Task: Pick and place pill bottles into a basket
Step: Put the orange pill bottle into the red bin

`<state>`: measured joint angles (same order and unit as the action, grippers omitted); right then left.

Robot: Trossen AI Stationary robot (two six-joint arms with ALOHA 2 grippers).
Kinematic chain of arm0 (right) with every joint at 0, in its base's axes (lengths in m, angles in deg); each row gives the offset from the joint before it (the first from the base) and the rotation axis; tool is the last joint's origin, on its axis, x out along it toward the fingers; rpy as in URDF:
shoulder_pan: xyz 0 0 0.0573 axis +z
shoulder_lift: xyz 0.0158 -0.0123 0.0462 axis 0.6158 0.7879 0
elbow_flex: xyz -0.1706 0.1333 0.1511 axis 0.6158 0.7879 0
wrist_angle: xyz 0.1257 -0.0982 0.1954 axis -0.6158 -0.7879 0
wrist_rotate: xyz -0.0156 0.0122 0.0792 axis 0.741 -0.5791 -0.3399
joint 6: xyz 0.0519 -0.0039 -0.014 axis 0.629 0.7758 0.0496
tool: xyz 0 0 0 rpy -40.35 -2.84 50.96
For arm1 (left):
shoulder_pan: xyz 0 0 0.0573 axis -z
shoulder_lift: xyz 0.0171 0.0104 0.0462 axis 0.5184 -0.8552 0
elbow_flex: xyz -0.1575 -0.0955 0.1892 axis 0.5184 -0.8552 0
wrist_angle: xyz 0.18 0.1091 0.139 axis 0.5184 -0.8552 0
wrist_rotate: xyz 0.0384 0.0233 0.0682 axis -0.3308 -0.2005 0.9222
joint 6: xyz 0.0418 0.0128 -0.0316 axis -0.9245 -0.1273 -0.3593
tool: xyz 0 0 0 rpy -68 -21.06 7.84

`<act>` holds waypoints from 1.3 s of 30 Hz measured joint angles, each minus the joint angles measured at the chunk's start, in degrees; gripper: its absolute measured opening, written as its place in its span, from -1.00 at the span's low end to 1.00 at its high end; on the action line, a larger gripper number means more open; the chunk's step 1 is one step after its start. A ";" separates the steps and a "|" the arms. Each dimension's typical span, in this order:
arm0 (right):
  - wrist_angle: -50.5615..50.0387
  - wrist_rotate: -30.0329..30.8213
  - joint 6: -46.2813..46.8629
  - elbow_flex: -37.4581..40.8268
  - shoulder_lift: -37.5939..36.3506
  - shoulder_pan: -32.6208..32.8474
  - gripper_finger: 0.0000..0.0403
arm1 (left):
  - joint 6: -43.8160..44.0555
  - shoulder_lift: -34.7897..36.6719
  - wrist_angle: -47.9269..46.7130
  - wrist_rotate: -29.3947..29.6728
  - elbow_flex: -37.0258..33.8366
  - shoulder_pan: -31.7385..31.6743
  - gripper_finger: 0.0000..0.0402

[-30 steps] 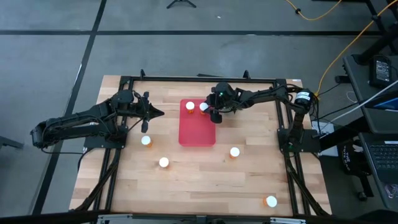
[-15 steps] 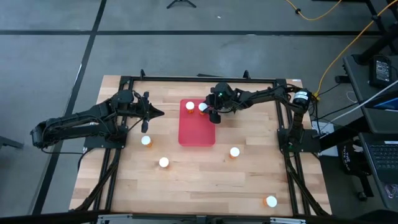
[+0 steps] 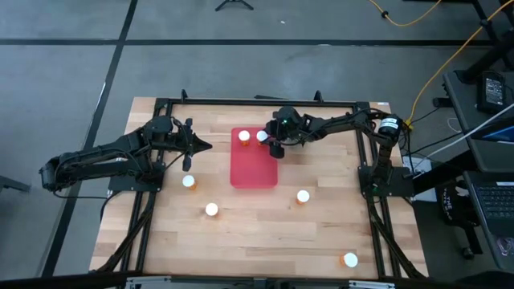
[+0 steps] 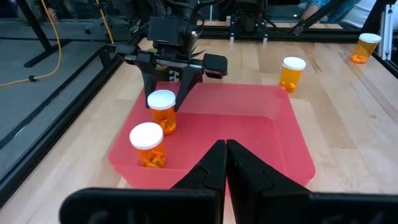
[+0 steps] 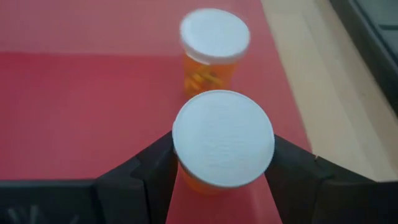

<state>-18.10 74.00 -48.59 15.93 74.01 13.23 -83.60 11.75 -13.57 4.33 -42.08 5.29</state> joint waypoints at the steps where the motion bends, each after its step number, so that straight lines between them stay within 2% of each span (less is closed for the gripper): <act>1: 0.02 0.61 0.24 0.00 0.00 -0.01 0.06 | 0.00 0.00 0.00 0.00 0.00 0.00 -0.97; 30: -3.82 0.92 0.60 -2.09 0.19 -0.02 0.07 | -0.01 0.00 0.00 -0.02 0.00 0.02 -0.97; 33: -3.79 0.88 0.64 -2.10 0.17 -0.02 0.13 | 0.00 0.00 0.00 -0.02 0.00 0.02 -0.96; 39: -3.66 1.78 1.88 -2.12 0.17 -0.01 0.40 | 0.00 0.00 0.00 -0.02 0.00 0.01 -0.94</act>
<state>-21.77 75.78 -46.72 13.81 74.19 13.23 -83.60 11.75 -13.57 4.31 -42.08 5.30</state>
